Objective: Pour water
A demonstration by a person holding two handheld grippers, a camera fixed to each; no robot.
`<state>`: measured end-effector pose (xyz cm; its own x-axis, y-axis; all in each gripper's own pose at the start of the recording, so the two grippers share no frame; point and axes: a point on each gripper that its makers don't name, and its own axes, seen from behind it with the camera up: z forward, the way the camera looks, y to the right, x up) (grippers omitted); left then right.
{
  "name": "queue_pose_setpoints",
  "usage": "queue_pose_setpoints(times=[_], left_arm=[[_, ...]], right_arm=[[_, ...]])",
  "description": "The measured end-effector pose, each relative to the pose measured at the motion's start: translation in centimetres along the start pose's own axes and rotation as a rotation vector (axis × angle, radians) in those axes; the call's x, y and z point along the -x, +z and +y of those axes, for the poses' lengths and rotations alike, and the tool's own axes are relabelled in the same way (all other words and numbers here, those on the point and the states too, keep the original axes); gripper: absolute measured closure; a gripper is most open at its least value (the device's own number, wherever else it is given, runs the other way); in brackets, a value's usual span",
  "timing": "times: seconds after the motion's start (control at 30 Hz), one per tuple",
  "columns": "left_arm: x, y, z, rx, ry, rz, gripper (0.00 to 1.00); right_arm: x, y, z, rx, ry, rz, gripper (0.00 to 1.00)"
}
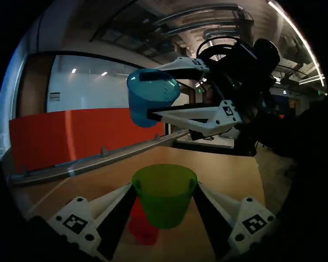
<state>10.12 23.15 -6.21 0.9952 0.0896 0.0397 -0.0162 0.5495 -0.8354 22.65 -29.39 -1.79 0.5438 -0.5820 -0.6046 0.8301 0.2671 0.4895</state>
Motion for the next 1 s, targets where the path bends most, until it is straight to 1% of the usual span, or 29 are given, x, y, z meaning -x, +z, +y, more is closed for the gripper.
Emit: queue_pose_setpoints(times=[0.17, 0.57, 1.0], left_arm=[[-0.1, 0.0, 0.1, 0.003, 0.003, -0.001, 0.14], [-0.3, -0.1, 0.1, 0.004, 0.005, 0.000, 0.14], [-0.6, 0.1, 0.1, 0.007, 0.005, 0.002, 0.14]], right_arm=[[0.0, 0.1, 0.1, 0.004, -0.044, -0.013, 0.10], [0.1, 0.2, 0.7, 0.019, -0.118, -0.034, 0.10], [0.0, 0.1, 1.5, 0.039, -0.166, -0.032, 0.10]])
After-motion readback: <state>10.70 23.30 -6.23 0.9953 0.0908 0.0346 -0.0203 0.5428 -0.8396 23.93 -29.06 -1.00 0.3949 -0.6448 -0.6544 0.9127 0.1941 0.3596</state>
